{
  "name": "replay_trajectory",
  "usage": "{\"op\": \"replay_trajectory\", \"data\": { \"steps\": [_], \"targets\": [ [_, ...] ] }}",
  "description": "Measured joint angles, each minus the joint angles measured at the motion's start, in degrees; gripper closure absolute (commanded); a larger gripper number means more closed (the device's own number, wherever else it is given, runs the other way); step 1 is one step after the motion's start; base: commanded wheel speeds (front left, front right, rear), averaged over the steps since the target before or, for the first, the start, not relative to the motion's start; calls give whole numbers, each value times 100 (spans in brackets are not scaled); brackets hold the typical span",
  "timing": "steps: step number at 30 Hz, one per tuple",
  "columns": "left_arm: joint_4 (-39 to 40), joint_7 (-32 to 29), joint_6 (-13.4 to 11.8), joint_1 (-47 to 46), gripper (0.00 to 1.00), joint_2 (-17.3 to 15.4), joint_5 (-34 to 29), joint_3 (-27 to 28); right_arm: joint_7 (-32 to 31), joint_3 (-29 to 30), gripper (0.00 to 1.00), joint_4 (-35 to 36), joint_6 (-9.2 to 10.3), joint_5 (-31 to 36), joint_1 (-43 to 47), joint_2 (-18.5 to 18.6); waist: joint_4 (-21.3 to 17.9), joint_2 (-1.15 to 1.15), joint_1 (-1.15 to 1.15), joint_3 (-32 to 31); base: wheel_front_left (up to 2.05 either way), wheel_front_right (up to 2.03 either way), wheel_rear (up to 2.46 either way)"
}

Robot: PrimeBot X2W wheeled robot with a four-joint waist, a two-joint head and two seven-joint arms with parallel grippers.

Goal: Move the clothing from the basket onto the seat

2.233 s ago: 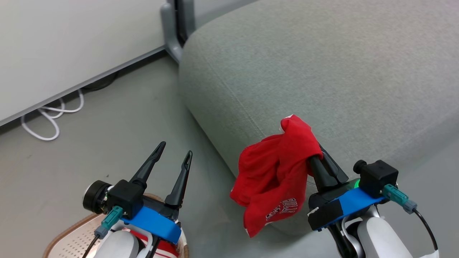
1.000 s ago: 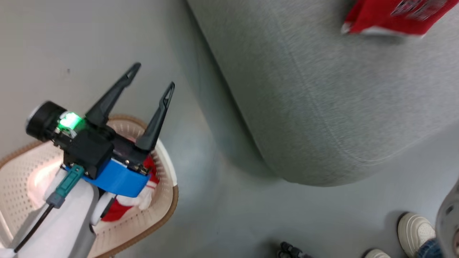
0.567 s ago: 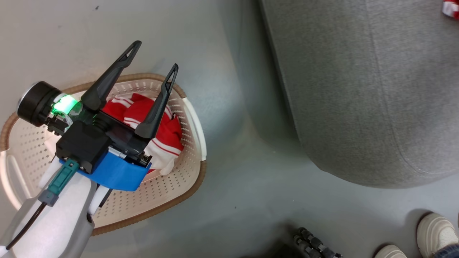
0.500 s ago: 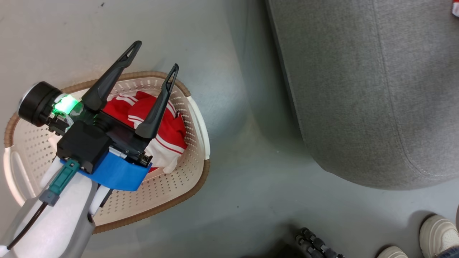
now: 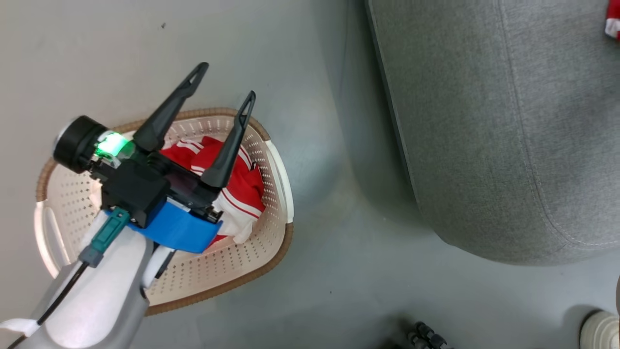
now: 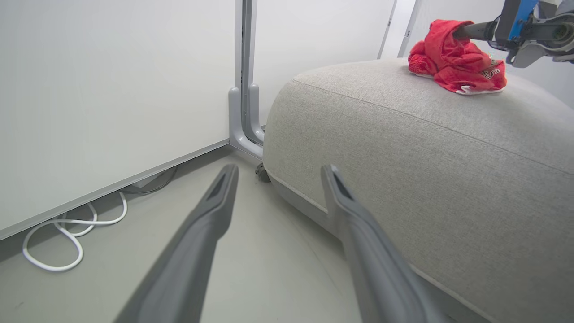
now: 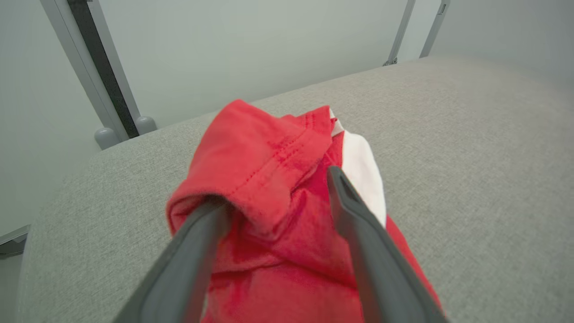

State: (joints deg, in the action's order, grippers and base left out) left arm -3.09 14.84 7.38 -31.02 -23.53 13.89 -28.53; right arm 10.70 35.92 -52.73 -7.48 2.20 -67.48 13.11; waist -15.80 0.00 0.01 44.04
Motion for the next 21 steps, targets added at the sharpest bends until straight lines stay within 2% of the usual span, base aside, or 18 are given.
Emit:
{"op": "replay_trajectory", "data": {
  "steps": [3,12,17,21],
  "targets": [
    [-109,8,0,3,0,118,88,-25,24,-129,0,-47,0,71,62,26,21,0,0,-143,0,0,0],
    [-687,16,1,583,0,797,431,148,175,-1017,0,-2,0,154,1077,49,229,0,-2,-1278,0,0,0],
    [-922,16,1,1005,0,1088,479,410,302,-1369,0,568,0,14,1863,-167,388,0,-2,-1953,0,0,0],
    [-1022,16,1,1212,0,1195,479,577,355,-1556,0,1074,0,-52,2427,-431,511,1,-2,-2329,0,0,0]
  ]
}}
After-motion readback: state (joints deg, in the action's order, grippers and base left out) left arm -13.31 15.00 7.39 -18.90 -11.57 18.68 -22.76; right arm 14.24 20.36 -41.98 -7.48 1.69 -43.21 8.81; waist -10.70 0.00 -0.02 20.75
